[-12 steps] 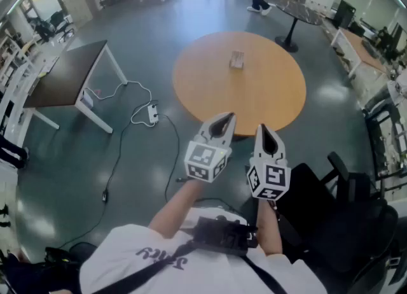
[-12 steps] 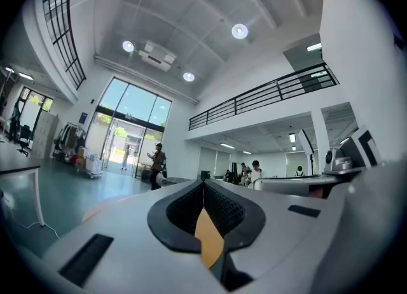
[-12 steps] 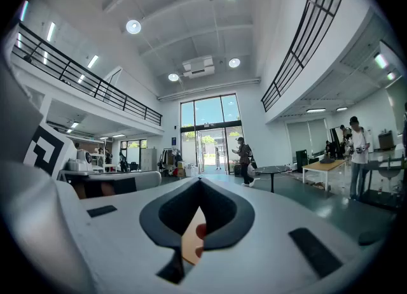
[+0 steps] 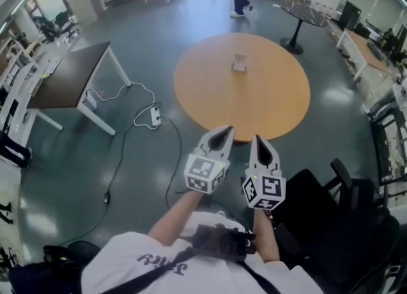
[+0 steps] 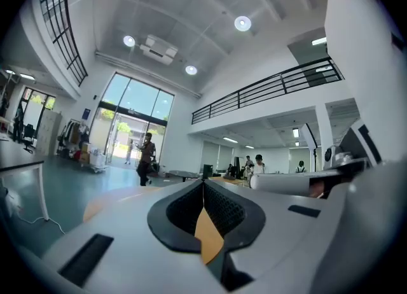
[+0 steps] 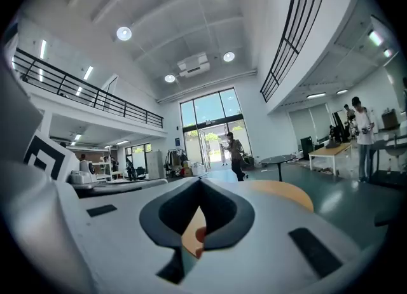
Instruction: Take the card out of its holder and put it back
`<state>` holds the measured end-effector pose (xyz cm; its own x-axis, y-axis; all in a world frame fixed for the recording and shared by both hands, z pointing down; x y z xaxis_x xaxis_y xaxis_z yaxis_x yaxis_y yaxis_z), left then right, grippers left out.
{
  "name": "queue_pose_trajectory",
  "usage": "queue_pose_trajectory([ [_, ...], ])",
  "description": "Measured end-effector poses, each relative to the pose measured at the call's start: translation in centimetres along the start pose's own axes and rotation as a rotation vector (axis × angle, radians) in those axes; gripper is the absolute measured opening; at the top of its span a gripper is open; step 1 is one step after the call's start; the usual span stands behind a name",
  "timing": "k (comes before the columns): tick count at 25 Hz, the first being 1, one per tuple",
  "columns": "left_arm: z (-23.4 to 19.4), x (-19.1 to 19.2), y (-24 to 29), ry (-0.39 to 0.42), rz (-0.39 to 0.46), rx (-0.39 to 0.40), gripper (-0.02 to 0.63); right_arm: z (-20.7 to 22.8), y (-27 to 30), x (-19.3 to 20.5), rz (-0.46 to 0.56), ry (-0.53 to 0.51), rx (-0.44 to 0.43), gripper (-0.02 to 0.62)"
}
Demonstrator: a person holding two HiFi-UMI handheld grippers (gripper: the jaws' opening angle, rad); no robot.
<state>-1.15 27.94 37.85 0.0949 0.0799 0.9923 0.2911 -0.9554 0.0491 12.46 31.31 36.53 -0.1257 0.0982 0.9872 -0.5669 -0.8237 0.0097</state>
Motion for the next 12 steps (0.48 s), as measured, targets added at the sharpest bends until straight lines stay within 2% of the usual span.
queue_pose_trajectory([
  [4, -1.2, 0.8, 3.4, -0.017, -0.026, 0.024, 0.011, 1.6, 2.3, 0.6, -0.021, -0.009, 0.03, 0.02],
  [8, -3.7, 0.5, 7.7, -0.067, -0.062, 0.04, 0.009, 3.4, 6.3, -0.9, -0.02, -0.023, 0.062, 0.02],
  [12, -7.0, -1.0, 11.9, -0.077, -0.039, 0.034, 0.009, 4.6, 10.7, -2.3, -0.013, -0.043, 0.076, 0.02],
])
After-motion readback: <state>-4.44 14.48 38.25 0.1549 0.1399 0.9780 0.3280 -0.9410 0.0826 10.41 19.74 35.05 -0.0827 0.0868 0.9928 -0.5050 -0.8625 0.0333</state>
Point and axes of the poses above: the fingertips, and each gripper's own axes: y forward along the fingers, z to its right, x out of its underside, the point moved 7 cm from there along -y, backward along the fingers, and after that the axes turned 15 degrees about -x, right-handed, at the moved point
